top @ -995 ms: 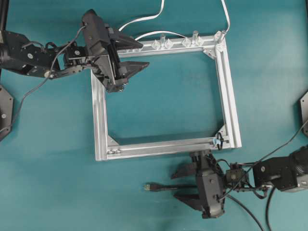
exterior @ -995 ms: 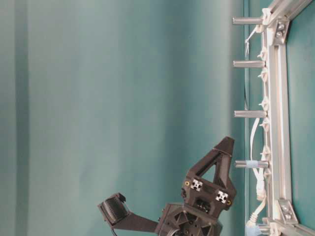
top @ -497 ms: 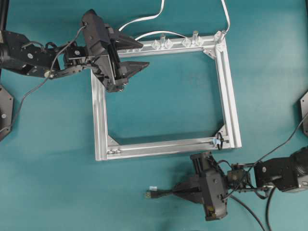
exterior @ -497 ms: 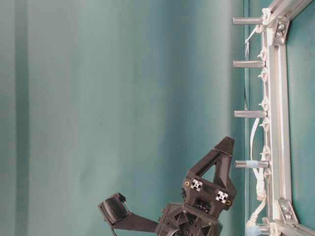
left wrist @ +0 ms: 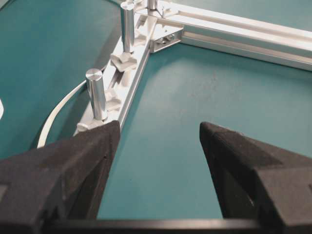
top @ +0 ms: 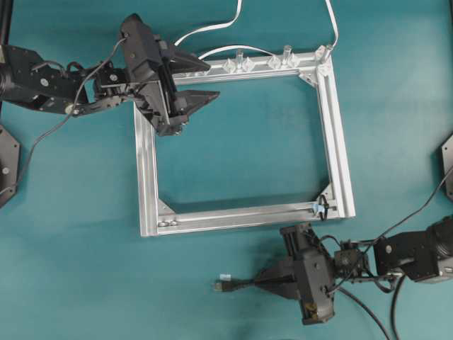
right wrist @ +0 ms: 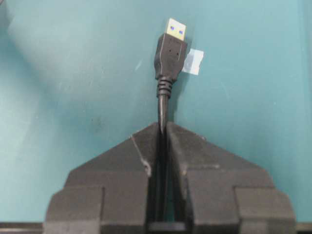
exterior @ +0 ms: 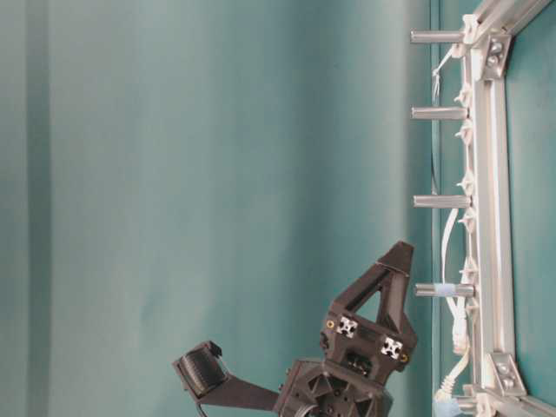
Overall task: Insert the wire through the string loop located on the right side.
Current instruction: 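Close the right gripper on the USB cable just behind the plug, then lift the cable and carry the plug toward the zip-tie loop on the frame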
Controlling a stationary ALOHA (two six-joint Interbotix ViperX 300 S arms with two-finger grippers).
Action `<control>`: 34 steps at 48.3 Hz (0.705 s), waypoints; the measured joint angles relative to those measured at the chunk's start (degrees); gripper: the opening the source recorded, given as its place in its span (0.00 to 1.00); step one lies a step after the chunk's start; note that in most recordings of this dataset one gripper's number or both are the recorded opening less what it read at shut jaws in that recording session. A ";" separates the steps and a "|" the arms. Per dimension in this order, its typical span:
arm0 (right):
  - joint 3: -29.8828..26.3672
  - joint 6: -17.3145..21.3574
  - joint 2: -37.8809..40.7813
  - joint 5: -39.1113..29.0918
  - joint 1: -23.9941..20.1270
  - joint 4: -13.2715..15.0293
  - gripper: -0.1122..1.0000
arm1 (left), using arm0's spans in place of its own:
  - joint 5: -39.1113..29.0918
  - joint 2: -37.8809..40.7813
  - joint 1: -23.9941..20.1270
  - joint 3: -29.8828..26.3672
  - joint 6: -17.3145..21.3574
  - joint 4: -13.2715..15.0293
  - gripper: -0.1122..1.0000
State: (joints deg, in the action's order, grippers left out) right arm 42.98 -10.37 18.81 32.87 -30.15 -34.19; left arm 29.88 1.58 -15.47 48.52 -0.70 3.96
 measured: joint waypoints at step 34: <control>0.44 -6.94 -10.55 -11.87 2.29 -0.09 0.16 | 0.09 0.00 0.00 0.00 0.00 0.00 0.75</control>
State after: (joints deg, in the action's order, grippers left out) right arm 43.42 -17.31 8.26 21.01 -27.86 -34.28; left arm 29.97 1.58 -15.47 48.52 -0.70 3.96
